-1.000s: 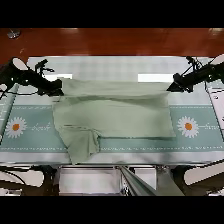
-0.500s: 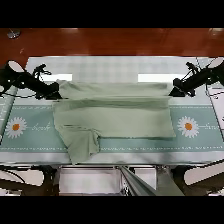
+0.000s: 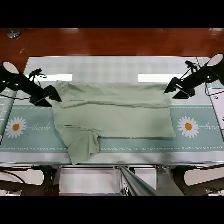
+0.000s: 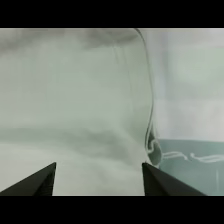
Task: Fold the shirts.
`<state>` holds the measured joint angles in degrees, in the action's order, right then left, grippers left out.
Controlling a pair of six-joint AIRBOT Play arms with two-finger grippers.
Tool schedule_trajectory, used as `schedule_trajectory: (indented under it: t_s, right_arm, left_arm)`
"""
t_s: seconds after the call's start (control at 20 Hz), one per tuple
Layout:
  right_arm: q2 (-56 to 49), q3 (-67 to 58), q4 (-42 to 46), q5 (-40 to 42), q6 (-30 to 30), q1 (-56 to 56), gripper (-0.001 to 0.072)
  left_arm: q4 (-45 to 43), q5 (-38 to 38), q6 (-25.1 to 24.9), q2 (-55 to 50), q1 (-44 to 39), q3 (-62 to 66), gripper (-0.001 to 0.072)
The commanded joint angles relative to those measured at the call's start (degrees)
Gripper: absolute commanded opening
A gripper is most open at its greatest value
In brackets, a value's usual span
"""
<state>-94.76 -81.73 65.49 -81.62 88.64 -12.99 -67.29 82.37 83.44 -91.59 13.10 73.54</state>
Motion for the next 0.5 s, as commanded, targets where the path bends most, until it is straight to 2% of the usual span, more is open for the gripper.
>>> schedule_trajectory:
  t_s: [0.0,0.1,0.15,0.2,0.3,0.35,0.4,0.45]
  right_arm:
    - [10.9,7.1,4.5,6.3,3.1,-2.8,0.0612]
    - [19.2,17.4,5.1,9.7,5.0,-6.6,0.0591]
    - [22.2,22.6,0.3,8.9,3.3,-7.9,0.0505]
    - [25.6,28.0,-5.8,9.7,-1.2,-8.1,0.0452]
    - [31.7,36.9,-13.0,12.8,-5.0,-7.9,0.0461]
    - [33.7,39.1,-12.7,13.0,-5.4,-7.9,0.0558]
    - [35.5,40.8,-11.9,12.9,-5.7,-7.9,0.0626]
    - [36.7,41.7,-10.8,12.6,-5.7,-7.9,0.0626]
  left_arm:
    - [-6.5,-0.4,2.3,9.0,4.2,-4.4,0.0705]
    - [-5.6,-2.9,2.8,16.3,9.1,-12.0,0.0705]
    - [-5.2,-2.9,4.2,18.7,11.3,-16.5,0.0705]
    - [-3.2,-3.1,3.8,20.4,13.1,-21.8,0.0704]
    - [2.4,-4.4,0.5,23.0,14.3,-32.4,0.0705]
    - [4.5,-5.9,-1.0,24.3,14.4,-36.6,0.0705]
    - [7.1,-7.9,-2.2,25.8,14.4,-40.3,0.0705]
    - [10.6,-9.8,-3.6,27.5,14.4,-43.8,0.0705]
